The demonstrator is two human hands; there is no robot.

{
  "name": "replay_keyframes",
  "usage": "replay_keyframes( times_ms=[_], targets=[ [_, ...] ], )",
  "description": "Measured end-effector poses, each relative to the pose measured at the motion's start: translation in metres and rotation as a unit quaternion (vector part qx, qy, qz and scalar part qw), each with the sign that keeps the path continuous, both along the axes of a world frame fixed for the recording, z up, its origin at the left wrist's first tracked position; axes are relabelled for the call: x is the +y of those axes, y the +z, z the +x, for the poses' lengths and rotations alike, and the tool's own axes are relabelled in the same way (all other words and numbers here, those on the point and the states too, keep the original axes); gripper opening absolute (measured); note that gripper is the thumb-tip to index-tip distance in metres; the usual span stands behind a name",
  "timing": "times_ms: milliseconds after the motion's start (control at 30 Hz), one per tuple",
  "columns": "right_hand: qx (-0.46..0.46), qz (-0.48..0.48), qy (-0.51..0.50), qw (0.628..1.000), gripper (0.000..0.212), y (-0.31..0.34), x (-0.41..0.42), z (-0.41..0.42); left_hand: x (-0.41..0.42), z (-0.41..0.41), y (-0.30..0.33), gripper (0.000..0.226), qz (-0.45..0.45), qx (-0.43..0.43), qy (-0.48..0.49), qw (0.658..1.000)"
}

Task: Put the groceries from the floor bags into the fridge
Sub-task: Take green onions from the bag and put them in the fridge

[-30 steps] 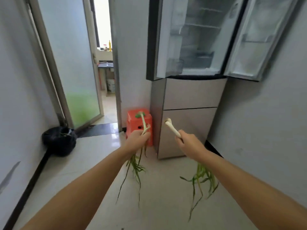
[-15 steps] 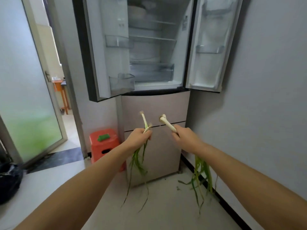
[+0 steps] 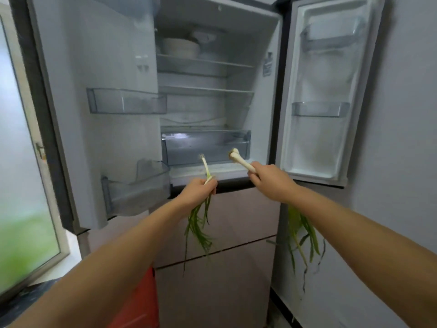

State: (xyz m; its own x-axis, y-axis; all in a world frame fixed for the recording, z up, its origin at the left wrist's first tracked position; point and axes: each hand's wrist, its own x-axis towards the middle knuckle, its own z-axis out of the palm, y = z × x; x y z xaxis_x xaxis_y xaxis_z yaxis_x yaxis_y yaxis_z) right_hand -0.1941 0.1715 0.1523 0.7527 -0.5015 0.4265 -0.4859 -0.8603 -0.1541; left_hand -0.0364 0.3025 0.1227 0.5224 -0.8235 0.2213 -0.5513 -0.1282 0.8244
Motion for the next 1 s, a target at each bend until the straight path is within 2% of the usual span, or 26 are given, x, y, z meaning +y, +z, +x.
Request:
replay_keyframes(
  times_ms=[167,400,500,567,633,733,800,933,1000],
  targets=[
    [0.001,-0.081,0.035,0.996,0.016,0.046,-0.083,0.081,-0.084,0.062,0.019,0.036,-0.062,0.036,0.052,0.996],
    [0.009,-0.209,0.084,0.974,0.024,0.131,-0.185,0.195,-0.197,0.14,0.067,0.034,-0.155,0.081,0.117,0.978],
    [0.022,-0.3,0.083,0.95,0.025,0.158,-0.214,0.249,-0.24,0.178,0.088,0.03,-0.22,0.143,0.182,0.948],
    [0.057,-0.376,0.079,0.921,0.02,0.167,-0.227,0.286,-0.263,0.202,0.098,0.03,-0.269,0.202,0.218,0.916],
    [0.096,-0.435,0.081,0.891,0.022,0.171,-0.242,0.321,-0.284,0.229,0.107,0.032,-0.306,0.222,0.235,0.896],
    [0.123,-0.5,0.082,0.854,0.026,0.173,-0.269,0.365,-0.311,0.266,0.116,0.034,-0.338,0.196,0.25,0.886],
    [0.126,-0.517,0.085,0.843,0.027,0.17,-0.286,0.392,-0.325,0.289,0.117,0.035,-0.344,0.162,0.266,0.886],
    [0.121,-0.522,0.093,0.839,0.029,0.17,-0.32,0.448,-0.343,0.346,0.112,0.04,-0.281,0.083,0.305,0.906],
    [0.11,-0.501,0.104,0.852,0.032,0.17,-0.337,0.478,-0.346,0.371,0.104,0.037,-0.261,0.056,0.318,0.91]
  ],
)
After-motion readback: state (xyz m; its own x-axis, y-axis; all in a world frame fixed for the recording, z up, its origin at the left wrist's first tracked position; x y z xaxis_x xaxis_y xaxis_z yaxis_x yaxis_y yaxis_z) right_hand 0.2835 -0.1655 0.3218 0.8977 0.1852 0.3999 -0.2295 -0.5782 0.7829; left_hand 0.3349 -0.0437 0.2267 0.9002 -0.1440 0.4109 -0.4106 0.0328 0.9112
